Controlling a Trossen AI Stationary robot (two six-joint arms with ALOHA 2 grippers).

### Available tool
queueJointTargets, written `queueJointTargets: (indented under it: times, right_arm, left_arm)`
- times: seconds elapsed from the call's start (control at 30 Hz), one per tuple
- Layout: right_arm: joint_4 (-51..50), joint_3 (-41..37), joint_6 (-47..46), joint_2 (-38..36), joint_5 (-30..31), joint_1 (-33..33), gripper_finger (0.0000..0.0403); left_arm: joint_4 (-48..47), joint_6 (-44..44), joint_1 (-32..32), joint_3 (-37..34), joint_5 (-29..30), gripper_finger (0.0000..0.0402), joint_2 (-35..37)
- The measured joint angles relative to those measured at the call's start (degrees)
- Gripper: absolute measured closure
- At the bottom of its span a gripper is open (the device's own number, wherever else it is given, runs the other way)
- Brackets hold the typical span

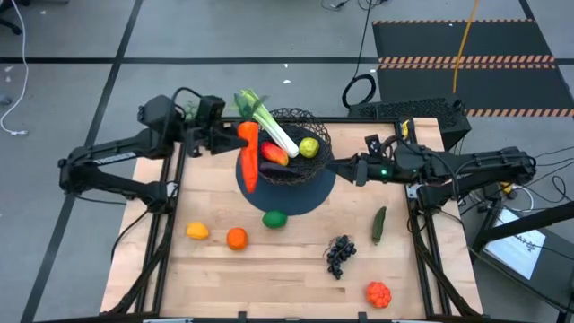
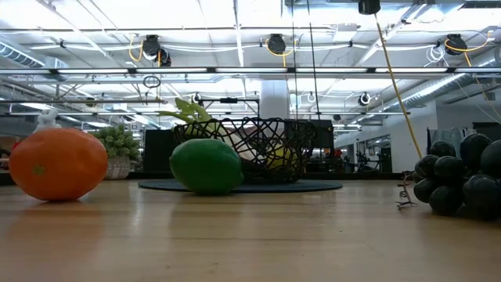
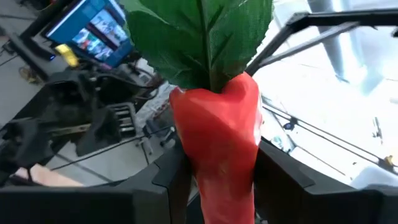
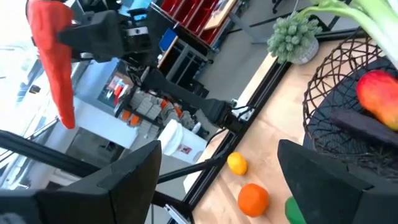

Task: Build produce basket
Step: Put the orange carrot into the wire basket

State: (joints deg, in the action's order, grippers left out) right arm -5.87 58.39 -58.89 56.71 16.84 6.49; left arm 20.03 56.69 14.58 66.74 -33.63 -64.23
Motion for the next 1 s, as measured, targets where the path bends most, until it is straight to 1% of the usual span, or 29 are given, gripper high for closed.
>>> queueJointTargets:
  times: [0.1,0.4,0.57,0.83,1.0]
  right_arm:
    - [0.0,0.0,0.9,0.0,1.3,0.4,0.009]
    - [-0.3,0.0,2.7,0.0,1.3,0.4,0.009]
    - [-0.4,0.0,4.1,0.0,1.3,0.4,0.009]
    - [-1.3,0.0,4.1,0.0,1.3,0.4,0.009]
    - [-2.2,0.0,3.7,0.0,1.2,0.4,0.009]
  left_arm:
    - [-0.1,0.9,0.6,0.0,0.0,0.025,-0.8]
    - [0.0,0.6,0.5,0.0,0.0,0.025,-1.1]
    - [-0.2,-2.5,0.5,0.0,0.1,0.025,-1.1]
    - [-0.9,-14.1,0.5,0.0,2.6,0.025,-1.1]
    - [-0.8,-24.2,0.5,0.0,3.7,0.025,-0.9]
